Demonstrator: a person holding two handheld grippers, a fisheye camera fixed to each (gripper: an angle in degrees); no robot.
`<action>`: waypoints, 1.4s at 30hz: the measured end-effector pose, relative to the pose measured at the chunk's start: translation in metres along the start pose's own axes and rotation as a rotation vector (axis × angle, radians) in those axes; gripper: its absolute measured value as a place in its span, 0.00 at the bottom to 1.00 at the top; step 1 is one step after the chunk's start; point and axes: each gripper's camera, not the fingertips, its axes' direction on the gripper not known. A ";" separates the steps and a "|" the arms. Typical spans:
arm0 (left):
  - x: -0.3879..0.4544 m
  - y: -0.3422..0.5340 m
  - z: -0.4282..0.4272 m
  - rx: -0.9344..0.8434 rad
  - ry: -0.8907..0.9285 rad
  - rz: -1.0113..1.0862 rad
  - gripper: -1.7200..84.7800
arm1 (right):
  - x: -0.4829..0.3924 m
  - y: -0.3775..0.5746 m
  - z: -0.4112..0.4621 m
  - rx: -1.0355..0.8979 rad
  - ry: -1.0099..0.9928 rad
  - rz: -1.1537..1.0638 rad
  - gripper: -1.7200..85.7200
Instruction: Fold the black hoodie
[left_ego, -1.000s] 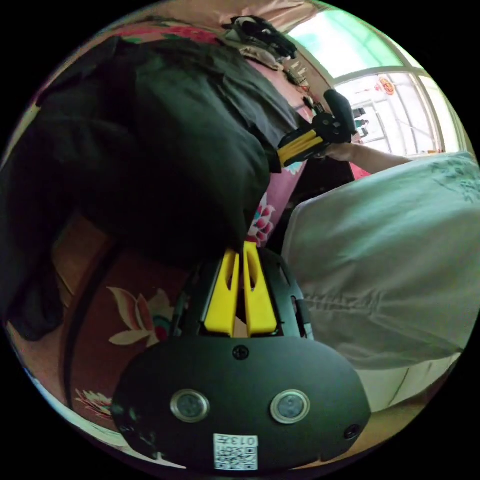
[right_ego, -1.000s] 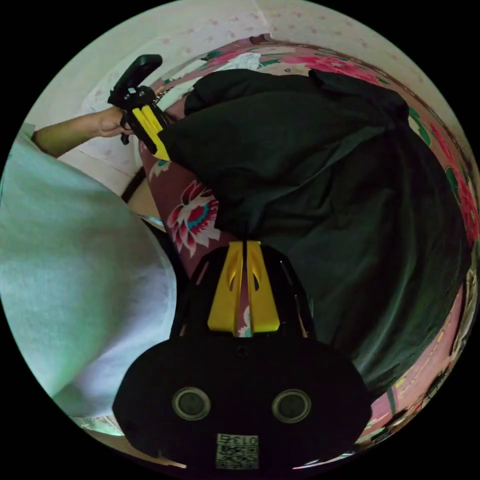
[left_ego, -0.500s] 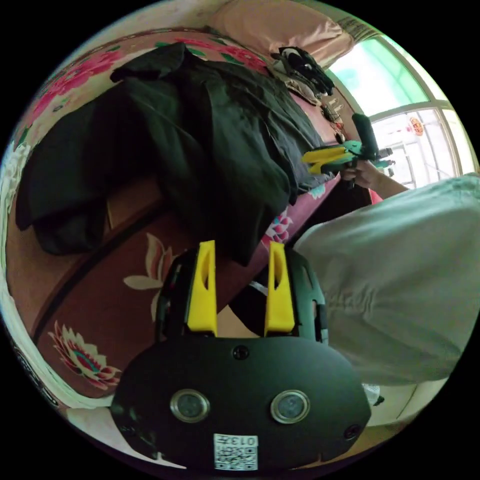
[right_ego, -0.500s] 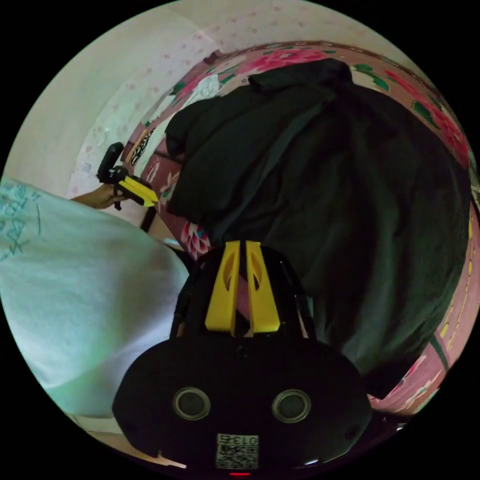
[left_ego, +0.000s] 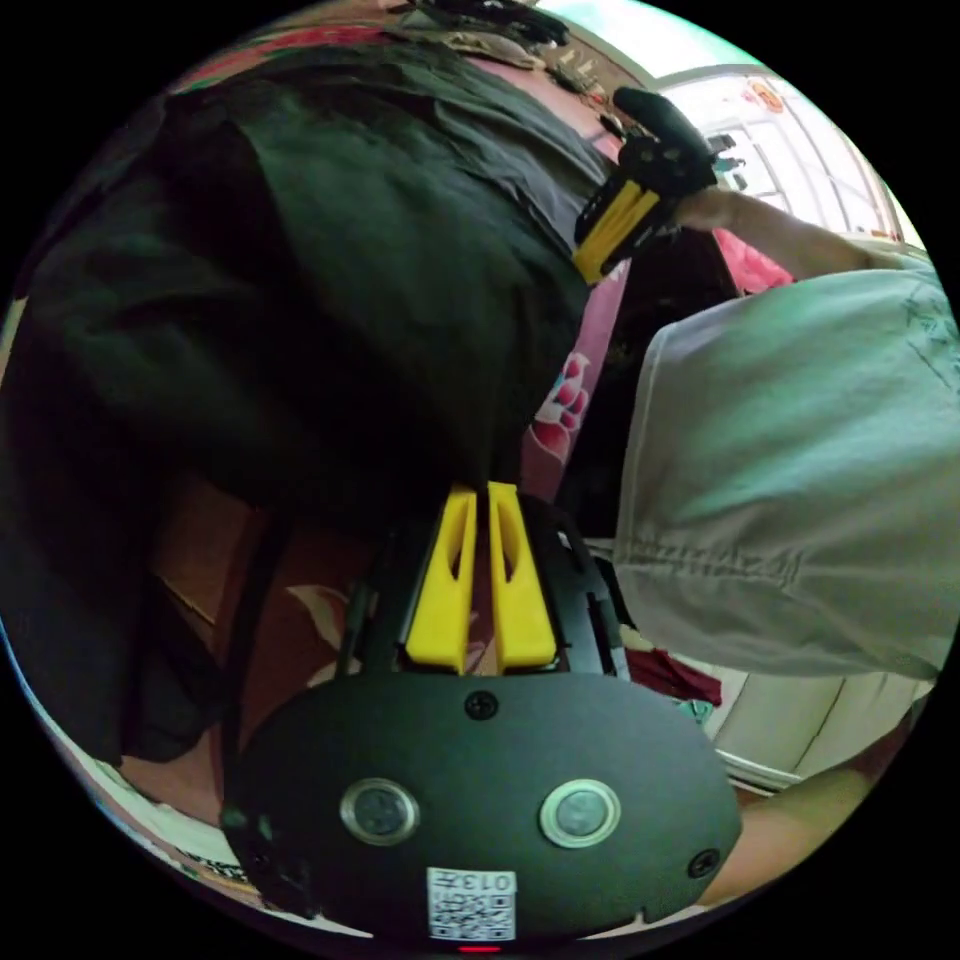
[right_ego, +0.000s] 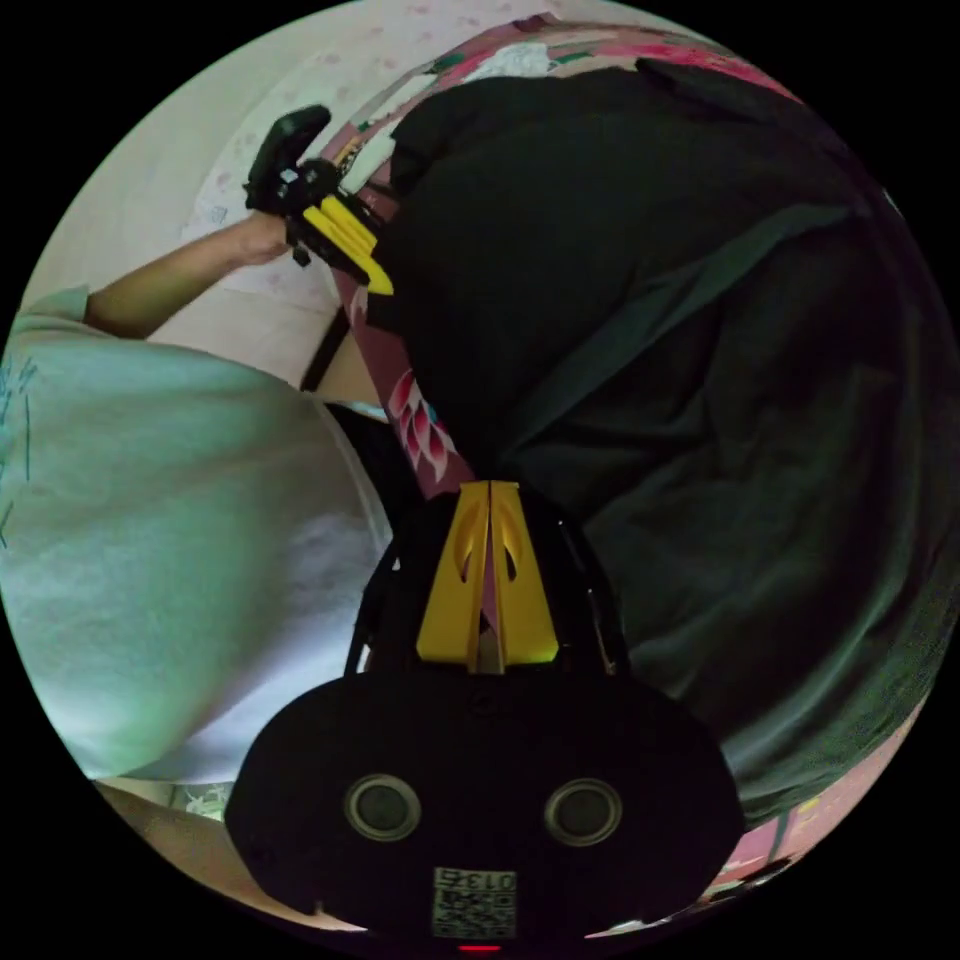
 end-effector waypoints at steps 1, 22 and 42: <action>0.003 -0.002 0.003 -0.063 0.014 -0.002 0.07 | 0.002 0.000 -0.002 -0.007 -0.025 0.016 0.02; 0.065 0.008 -0.003 -0.318 -0.194 -0.038 0.02 | -0.064 -0.012 -0.086 0.244 0.217 0.179 0.02; 0.036 -0.081 -0.060 0.243 -0.660 -0.087 0.02 | -0.057 -0.095 -0.150 0.317 0.774 0.147 0.02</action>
